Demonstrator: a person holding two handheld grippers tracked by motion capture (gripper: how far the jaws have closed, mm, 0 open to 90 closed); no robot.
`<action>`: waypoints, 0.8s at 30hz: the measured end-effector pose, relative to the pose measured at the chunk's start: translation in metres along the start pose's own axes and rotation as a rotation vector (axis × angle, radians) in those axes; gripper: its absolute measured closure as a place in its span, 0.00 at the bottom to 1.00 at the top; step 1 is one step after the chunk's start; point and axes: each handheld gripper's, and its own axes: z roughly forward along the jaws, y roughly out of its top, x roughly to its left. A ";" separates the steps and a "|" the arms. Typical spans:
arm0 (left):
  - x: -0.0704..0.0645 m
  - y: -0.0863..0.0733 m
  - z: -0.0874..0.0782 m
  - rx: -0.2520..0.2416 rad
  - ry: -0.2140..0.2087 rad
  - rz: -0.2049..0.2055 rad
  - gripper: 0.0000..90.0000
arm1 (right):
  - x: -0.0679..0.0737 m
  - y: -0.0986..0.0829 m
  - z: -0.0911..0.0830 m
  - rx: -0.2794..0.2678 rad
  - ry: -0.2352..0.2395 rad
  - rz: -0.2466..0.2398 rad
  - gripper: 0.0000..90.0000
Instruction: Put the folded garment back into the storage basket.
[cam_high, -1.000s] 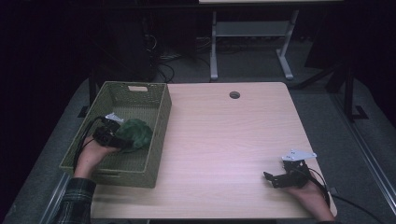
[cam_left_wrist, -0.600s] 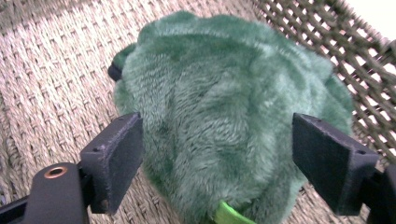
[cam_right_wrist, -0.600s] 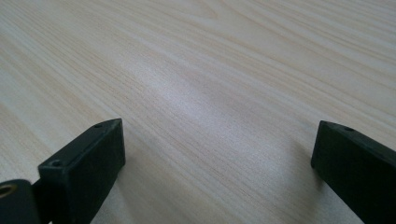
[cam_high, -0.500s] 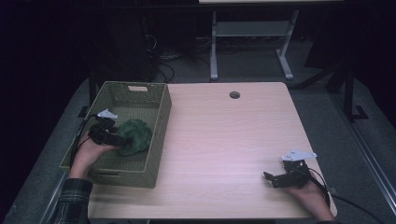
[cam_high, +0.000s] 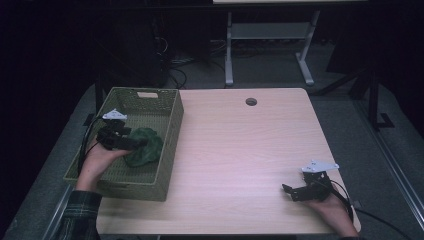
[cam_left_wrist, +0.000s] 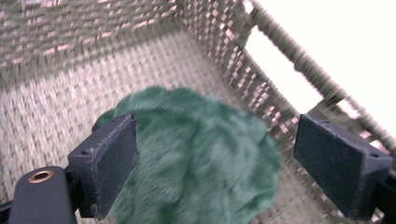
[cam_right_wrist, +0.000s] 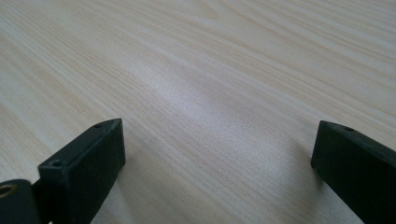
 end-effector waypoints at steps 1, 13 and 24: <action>-0.004 0.003 -0.001 -0.007 -0.002 0.005 0.14 | 0.000 0.000 0.000 0.000 0.000 0.000 0.03; -0.043 0.030 0.001 -0.055 -0.059 0.056 0.15 | 0.000 0.000 0.000 0.000 0.000 0.000 0.03; -0.086 0.050 0.015 -0.078 -0.117 0.118 0.15 | 0.000 0.000 0.000 0.000 0.000 0.000 0.03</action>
